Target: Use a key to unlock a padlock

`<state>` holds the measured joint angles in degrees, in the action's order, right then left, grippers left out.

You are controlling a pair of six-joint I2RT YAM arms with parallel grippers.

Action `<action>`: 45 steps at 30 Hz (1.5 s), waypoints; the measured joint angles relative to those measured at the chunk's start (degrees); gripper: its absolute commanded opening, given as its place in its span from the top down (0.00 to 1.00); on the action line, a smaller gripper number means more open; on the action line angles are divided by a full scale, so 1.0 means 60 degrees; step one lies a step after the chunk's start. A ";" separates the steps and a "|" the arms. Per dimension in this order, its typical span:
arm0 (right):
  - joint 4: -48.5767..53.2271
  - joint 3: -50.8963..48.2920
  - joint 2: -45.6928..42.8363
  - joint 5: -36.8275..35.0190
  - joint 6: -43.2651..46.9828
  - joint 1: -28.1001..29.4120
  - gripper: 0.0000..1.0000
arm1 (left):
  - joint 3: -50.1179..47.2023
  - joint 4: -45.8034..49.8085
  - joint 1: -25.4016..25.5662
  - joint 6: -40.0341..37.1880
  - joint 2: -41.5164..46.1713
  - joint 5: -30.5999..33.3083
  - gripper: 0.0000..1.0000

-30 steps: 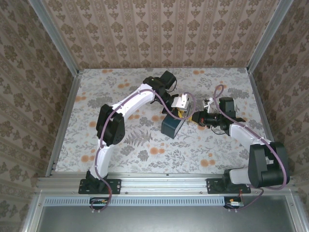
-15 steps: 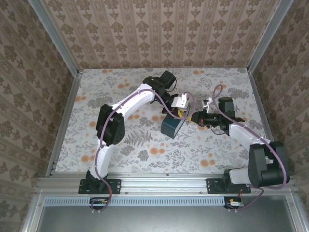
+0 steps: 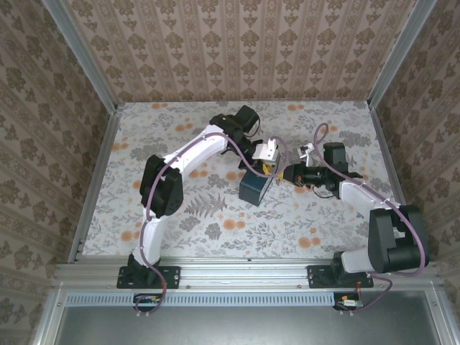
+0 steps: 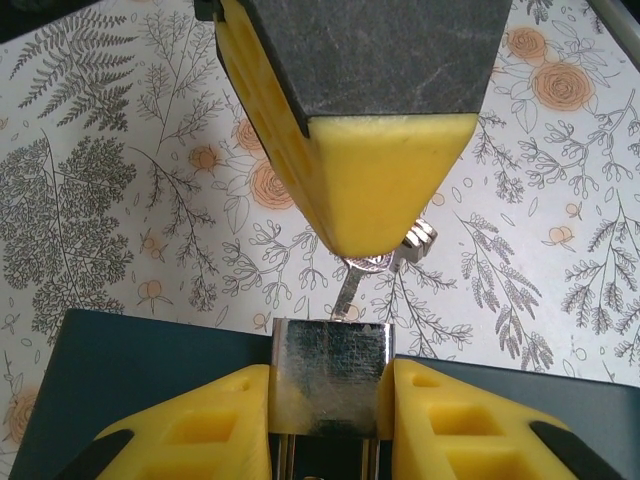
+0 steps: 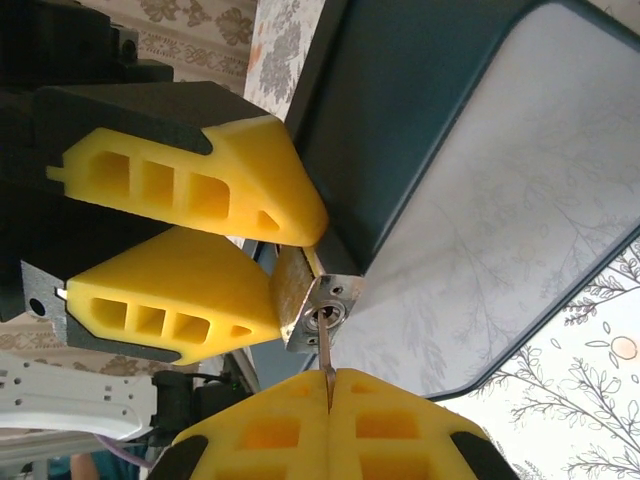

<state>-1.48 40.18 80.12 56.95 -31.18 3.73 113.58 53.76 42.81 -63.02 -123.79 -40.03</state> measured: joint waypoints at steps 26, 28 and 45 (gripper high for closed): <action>0.0834 0.0943 0.1191 0.1446 -0.0667 0.0036 1.00 | -0.1322 -0.0517 -0.0193 -0.0102 0.0801 -0.0229 0.72; 0.0871 0.0973 0.1195 0.1344 -0.0517 0.0113 1.00 | -0.1322 -0.0455 -0.0237 -0.0102 0.0801 -0.0288 0.72; -0.0084 0.0973 0.1453 0.1049 -0.0820 0.0535 1.00 | -0.1330 -0.0229 -0.0474 0.0080 0.0798 -0.0481 0.72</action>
<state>-1.98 46.02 88.84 63.24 -36.10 6.94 105.60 52.38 39.97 -62.54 -119.00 -42.92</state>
